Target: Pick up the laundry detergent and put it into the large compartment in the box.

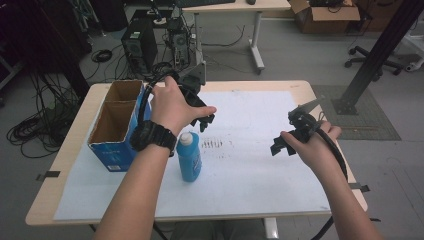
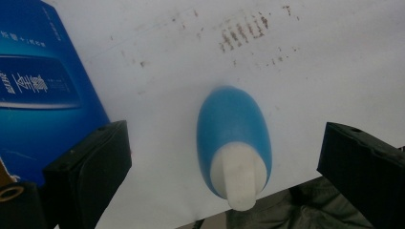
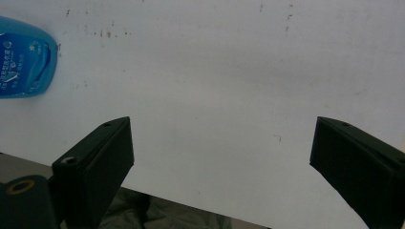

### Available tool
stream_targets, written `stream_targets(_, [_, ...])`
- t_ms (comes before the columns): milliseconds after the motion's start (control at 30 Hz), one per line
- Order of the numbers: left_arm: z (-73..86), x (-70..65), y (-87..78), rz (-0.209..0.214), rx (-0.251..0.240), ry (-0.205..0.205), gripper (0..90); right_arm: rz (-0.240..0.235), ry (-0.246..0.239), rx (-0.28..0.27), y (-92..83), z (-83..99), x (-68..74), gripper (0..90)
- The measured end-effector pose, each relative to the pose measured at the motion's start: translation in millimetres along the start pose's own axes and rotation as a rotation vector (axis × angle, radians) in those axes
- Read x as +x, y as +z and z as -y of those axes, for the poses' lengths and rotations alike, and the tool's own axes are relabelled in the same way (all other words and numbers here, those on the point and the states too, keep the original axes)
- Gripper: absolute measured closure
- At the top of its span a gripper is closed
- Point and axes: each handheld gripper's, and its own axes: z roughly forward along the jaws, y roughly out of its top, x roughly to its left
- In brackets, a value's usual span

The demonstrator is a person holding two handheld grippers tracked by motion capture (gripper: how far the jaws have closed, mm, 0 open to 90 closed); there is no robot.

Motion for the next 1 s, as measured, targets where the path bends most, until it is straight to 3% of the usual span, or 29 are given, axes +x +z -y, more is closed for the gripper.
stream_targets(1000, [16.2, -4.9, 40.5, 0.007, 0.074, -0.034, 4.7, -0.012, -0.023, 0.019, 15.6, 3.0, 6.7, 7.7])
